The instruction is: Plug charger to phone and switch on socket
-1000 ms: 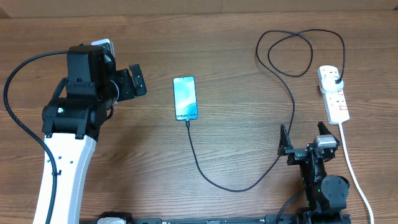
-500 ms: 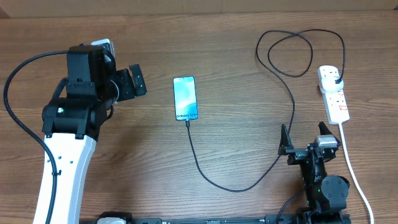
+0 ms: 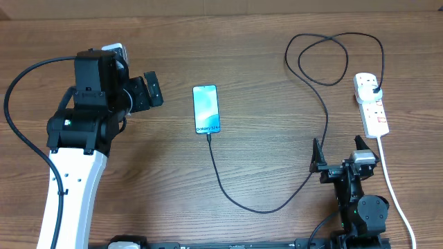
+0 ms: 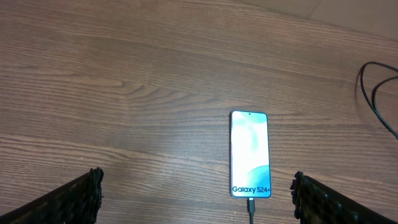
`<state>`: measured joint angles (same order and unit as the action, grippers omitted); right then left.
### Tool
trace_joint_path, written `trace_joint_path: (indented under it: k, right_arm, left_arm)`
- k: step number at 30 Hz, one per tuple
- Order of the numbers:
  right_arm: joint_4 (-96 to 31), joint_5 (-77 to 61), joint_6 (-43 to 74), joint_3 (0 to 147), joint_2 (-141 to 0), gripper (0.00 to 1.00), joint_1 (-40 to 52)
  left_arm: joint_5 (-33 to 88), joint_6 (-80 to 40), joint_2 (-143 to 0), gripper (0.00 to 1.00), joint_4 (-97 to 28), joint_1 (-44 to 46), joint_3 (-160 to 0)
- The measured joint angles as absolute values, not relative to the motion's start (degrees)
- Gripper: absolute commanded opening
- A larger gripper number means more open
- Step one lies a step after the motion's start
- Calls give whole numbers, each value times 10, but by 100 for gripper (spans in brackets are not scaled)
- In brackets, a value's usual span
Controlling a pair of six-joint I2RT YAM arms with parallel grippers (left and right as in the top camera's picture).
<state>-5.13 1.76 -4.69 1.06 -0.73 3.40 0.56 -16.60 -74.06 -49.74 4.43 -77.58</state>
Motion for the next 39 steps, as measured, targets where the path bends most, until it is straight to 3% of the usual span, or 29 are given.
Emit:
trace_joint_path:
  k: [15,25,39]
  right_arm:
    - [-51,18,-47,11,-7,100,34]
    - [-51,18,-47,11,-7,100,34]
    - [-51,18,-47,11,-7,100,34]
  left_arm:
    - [3,-146,-741,100,-502,44,-776]
    - [-4,-140,-742,100,-583,44,-768]
    - [-7,-151,-660,100,-575,44,-625]
